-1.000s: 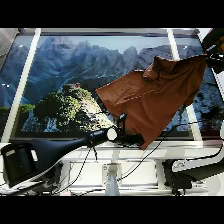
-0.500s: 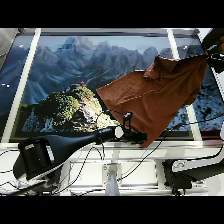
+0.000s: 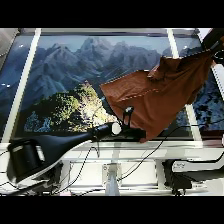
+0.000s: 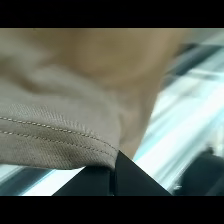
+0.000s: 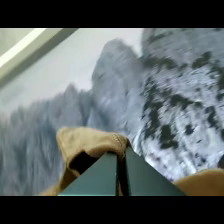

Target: Fold the clothes and pants, and hang the long-sleeved shirts on hangers.

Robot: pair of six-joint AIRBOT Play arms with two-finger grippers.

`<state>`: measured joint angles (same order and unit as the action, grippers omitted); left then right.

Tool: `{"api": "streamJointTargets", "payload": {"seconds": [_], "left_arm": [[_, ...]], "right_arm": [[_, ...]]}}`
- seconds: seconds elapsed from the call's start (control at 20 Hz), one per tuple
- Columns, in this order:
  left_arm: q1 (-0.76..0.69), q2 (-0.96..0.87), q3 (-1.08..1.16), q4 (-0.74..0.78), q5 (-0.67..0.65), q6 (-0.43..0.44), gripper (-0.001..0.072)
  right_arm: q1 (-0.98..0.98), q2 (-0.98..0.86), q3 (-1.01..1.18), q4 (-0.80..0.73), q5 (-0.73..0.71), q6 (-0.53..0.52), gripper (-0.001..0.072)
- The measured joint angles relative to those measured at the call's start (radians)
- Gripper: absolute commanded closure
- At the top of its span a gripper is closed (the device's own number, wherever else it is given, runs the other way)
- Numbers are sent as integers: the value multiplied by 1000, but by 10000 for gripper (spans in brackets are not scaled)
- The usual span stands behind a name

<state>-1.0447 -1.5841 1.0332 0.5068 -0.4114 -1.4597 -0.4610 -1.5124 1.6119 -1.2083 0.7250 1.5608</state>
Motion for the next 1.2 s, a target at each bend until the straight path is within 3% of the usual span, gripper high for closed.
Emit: {"api": "streamJointTargets", "payload": {"seconds": [0.15,0.4,0.75,1.05,1.2], "left_arm": [[106,161,0,79,2,99,693],[384,497,0,246,7,158,693],[727,904,0,319,180,177,692],[790,1139,0,326,433,177,693],[797,1222,1,328,472,178,693]], "right_arm": [[0,71,0,-16,105,-148,700],[0,234,0,-26,289,-299,700],[0,549,0,-6,397,-344,700],[0,848,1,66,412,-349,700],[0,980,1,127,414,-348,700]]}}
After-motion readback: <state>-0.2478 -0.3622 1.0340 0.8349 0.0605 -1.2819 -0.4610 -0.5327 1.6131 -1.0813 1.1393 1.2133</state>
